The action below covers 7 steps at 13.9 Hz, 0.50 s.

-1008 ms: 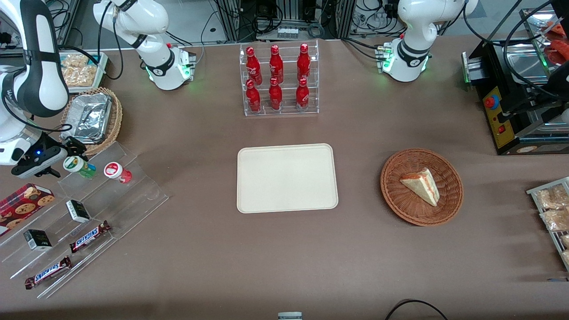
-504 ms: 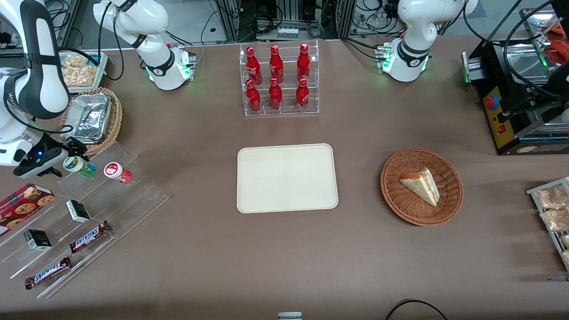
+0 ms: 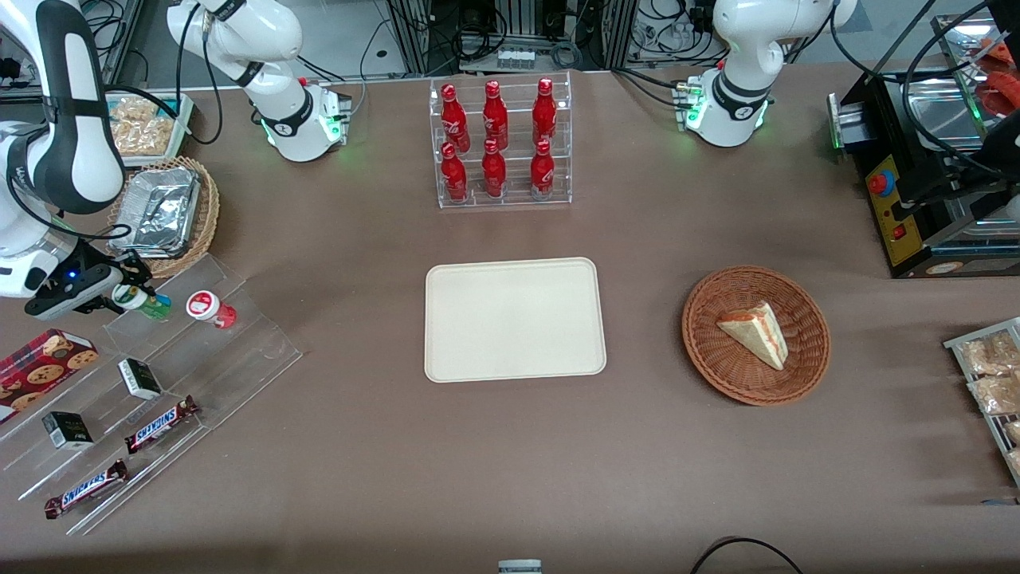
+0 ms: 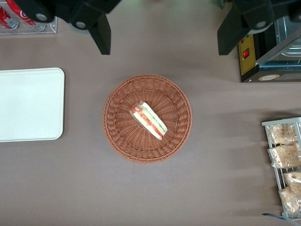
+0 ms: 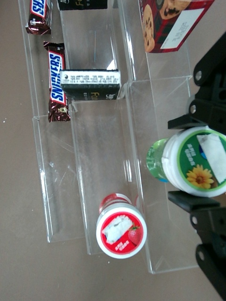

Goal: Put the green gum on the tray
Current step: 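Close the right gripper around the green-lidded gum bottle, then lift the gum bottle off the display and carry it over the cream tray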

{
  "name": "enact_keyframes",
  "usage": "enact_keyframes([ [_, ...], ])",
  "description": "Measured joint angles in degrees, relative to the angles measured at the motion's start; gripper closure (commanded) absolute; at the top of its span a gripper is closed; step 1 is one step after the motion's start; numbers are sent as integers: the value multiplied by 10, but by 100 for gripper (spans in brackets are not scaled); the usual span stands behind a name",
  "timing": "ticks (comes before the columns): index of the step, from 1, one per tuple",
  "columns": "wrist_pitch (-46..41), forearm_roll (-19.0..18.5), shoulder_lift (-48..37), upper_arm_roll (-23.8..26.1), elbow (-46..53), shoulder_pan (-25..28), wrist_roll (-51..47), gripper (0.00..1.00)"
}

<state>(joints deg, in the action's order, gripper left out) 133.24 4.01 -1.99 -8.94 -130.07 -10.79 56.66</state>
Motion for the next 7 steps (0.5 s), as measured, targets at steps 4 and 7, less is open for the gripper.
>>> enact_keyframes([
  [4, -99, 0, -22, 20, 53, 13, -37, 100],
  [7, -197, 0, -50, 60, 117, 32, -104, 100],
])
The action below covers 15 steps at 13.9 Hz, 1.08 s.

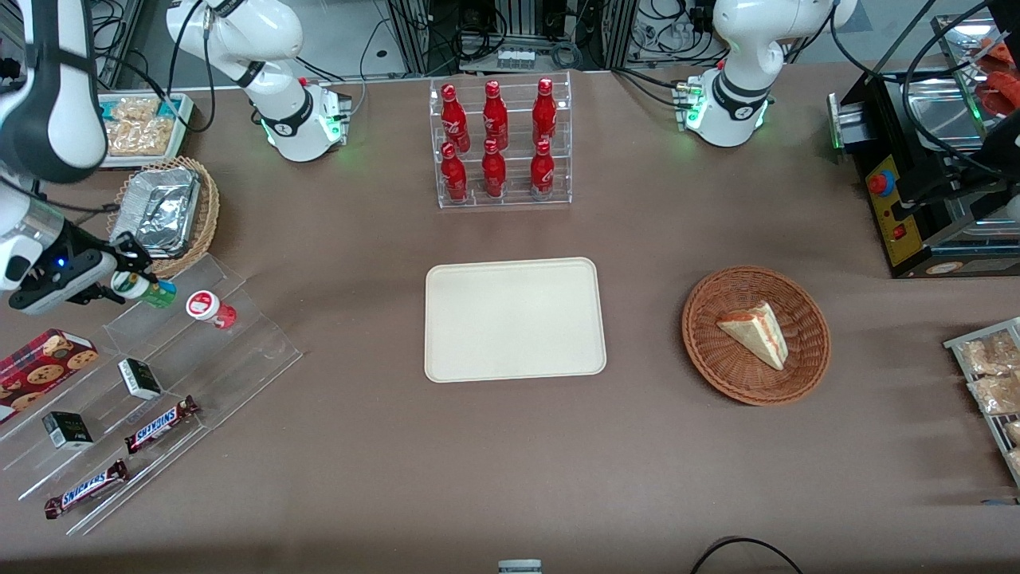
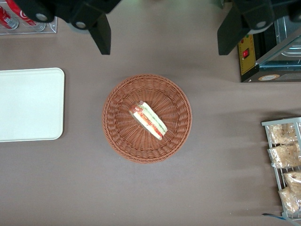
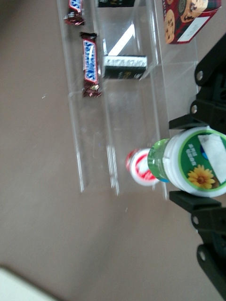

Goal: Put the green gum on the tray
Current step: 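Lift the gum bottle off the display and carry it over the cream tray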

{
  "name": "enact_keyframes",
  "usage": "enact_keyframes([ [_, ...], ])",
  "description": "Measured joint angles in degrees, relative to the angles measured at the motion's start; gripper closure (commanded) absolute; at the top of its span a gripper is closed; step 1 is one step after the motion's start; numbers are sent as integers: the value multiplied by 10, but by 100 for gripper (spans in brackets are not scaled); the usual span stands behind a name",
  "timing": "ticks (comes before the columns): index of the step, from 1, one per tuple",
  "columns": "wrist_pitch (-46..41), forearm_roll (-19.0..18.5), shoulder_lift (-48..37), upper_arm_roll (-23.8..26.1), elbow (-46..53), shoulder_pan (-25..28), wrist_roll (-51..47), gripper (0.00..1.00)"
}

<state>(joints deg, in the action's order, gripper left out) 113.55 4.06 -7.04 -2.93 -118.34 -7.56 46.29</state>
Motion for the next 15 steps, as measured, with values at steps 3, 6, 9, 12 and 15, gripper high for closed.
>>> enact_keyframes([
  [3, -83, 0, -13, 61, 54, 3, -107, 100],
  [6, -111, -1, -12, 146, 84, 5, -248, 100],
  [9, -111, -1, -2, 213, 96, 32, -402, 100],
  [12, -107, -4, 36, 220, 112, 111, -556, 100],
  [15, -80, -42, 103, 221, 144, 191, -697, 100],
])
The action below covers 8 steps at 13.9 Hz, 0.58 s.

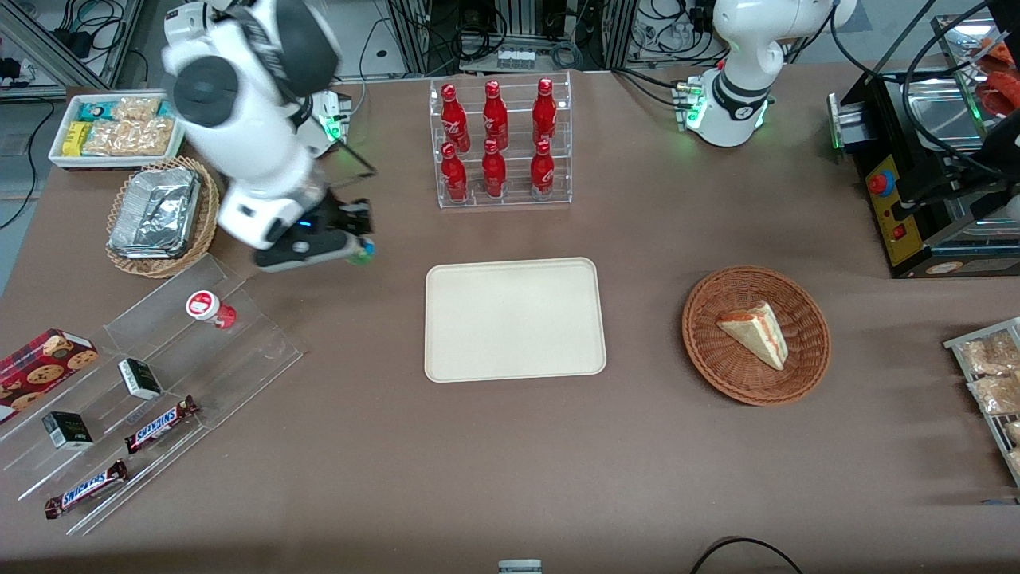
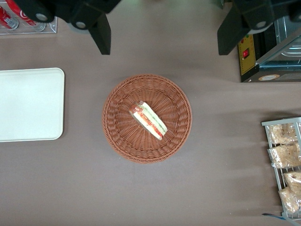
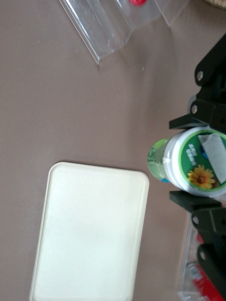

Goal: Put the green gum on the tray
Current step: 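Lift the gum bottle off the display and carry it over the cream tray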

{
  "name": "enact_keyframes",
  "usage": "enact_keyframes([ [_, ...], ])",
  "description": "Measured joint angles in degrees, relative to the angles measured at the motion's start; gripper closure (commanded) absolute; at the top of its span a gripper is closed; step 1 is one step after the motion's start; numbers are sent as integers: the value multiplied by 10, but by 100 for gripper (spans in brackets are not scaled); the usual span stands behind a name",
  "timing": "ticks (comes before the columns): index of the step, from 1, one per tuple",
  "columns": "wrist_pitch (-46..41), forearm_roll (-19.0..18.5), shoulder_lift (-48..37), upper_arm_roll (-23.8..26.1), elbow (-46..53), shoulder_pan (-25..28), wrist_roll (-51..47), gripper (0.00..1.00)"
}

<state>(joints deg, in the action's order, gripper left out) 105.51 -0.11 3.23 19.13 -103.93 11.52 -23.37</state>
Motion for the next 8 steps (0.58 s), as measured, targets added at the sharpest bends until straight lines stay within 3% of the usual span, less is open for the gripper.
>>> enact_keyframes([
  [4, 53, -66, 114, 0, 60, 114, -189, 100],
  [8, 90, -117, 240, -2, 146, 178, -301, 100],
])
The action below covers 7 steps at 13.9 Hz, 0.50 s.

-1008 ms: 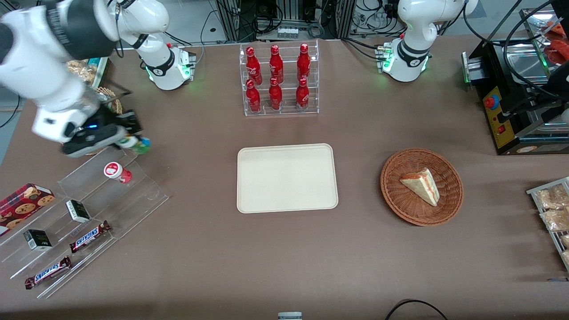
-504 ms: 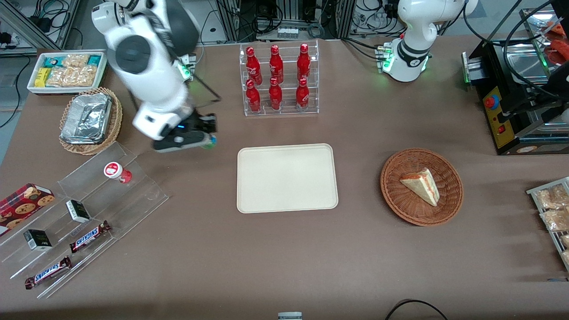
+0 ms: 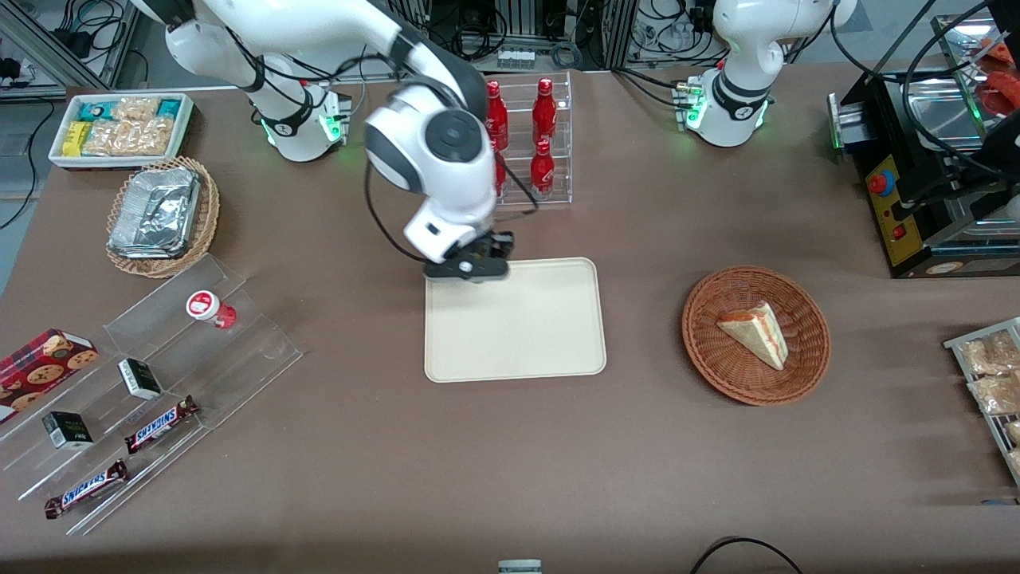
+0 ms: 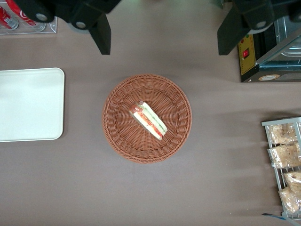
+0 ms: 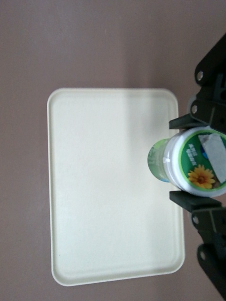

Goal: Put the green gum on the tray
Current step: 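Lift the gum bottle off the display and carry it over the cream tray, then lower the gum bottle onto the tray and open the right gripper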

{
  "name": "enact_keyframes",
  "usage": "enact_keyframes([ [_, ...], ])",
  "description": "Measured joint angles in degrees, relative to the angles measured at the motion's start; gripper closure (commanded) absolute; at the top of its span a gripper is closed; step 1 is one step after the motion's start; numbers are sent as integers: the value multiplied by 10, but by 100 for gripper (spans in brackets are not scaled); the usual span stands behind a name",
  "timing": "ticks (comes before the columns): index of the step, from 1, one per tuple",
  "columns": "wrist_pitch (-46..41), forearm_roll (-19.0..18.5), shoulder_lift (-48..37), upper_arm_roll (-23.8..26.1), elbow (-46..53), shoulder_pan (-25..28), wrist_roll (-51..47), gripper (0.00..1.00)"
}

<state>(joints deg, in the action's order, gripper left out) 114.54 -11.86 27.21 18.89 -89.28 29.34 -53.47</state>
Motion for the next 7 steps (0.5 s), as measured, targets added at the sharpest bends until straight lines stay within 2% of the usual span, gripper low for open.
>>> enact_keyframes([
  [3, 48, -26, 59, -1, 21, 23, -46, 100],
  [7, 98, -29, 102, -4, 23, 28, -59, 100],
])
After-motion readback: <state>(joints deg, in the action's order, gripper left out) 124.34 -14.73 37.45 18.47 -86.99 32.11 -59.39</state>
